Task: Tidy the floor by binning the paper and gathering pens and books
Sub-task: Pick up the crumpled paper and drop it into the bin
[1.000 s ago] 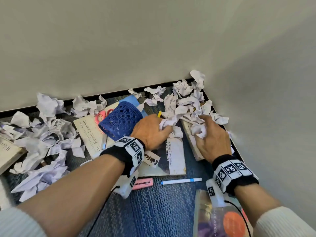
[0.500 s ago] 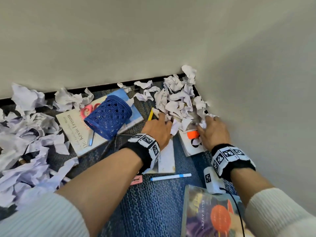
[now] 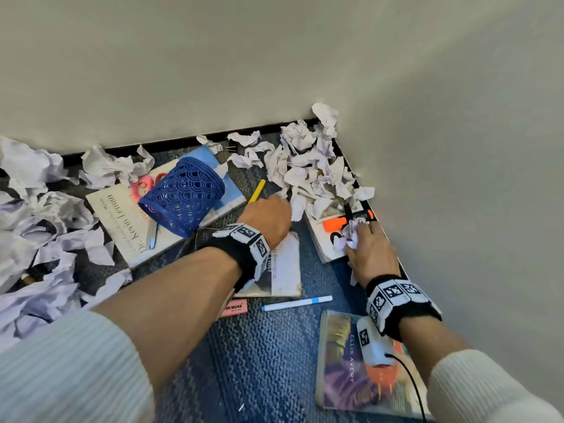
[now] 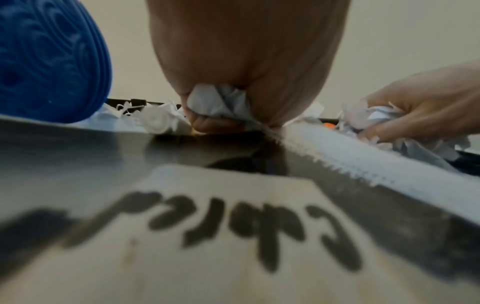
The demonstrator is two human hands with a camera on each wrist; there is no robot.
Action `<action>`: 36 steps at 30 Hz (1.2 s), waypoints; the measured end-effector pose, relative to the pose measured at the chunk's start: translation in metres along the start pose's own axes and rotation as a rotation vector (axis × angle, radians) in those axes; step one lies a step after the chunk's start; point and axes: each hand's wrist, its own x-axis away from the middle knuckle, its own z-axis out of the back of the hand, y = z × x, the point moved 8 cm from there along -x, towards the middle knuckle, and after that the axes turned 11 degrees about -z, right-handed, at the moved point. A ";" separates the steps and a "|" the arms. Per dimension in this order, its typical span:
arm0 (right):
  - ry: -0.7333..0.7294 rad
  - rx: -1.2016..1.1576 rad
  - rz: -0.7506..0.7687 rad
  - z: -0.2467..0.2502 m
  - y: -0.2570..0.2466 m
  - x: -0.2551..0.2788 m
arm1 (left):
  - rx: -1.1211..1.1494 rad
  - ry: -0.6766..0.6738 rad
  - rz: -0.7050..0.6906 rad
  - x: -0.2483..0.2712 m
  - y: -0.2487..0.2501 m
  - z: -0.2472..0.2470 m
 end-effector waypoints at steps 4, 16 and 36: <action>-0.062 -0.064 0.040 -0.002 0.001 0.020 | 0.116 0.024 -0.024 0.017 0.008 0.021; 0.184 -0.330 -0.113 0.126 0.056 0.172 | 0.274 0.065 -0.418 0.093 0.164 0.120; 0.012 0.113 -0.342 0.172 0.312 0.443 | -0.208 -0.117 -1.147 0.248 0.543 0.115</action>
